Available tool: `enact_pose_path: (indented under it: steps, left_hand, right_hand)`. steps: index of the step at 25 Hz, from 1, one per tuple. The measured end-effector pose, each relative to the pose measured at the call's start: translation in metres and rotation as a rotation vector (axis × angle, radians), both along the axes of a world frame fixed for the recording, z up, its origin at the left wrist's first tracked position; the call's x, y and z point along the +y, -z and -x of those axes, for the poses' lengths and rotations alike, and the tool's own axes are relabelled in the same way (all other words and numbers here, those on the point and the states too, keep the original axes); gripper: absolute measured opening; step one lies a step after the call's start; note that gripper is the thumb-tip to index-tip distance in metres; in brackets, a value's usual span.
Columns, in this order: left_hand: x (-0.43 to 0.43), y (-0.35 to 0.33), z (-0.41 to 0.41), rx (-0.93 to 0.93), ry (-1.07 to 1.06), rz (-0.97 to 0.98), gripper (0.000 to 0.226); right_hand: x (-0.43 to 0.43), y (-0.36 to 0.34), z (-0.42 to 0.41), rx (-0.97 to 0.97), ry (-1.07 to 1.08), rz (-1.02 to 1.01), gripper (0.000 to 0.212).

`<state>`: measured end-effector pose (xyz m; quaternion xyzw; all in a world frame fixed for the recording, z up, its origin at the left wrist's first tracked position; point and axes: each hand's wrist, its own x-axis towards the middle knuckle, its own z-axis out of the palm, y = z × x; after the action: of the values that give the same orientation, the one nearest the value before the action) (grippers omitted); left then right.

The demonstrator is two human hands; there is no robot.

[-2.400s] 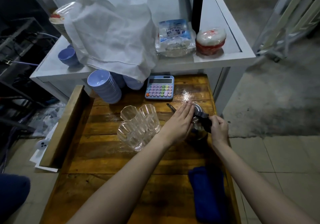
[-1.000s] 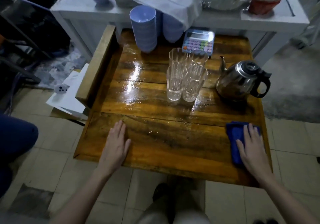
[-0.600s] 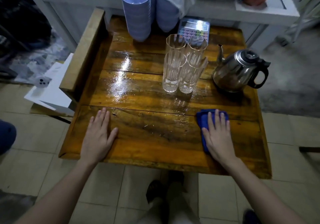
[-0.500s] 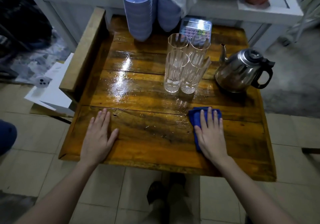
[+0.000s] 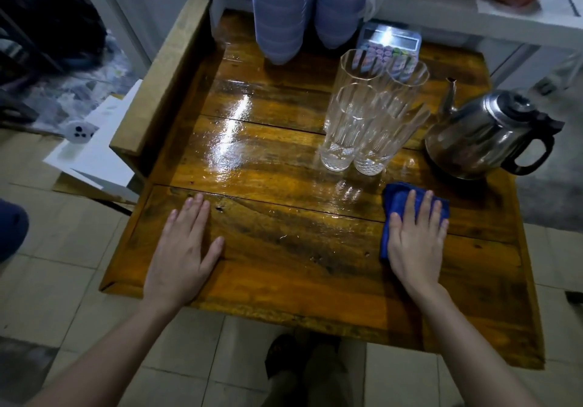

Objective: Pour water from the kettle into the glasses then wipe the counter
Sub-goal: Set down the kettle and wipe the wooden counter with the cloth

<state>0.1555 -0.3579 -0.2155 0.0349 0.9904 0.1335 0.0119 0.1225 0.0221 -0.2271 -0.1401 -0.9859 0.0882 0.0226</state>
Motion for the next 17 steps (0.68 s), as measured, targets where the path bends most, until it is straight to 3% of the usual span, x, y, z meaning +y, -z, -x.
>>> enact_pose_path:
  steps: [17]
  left_hand:
    - [-0.001, -0.002, 0.0, 0.003, -0.001, -0.004, 0.068]
  right_hand:
    - [-0.163, -0.007, 0.019, -0.005, -0.344, 0.061, 0.061]
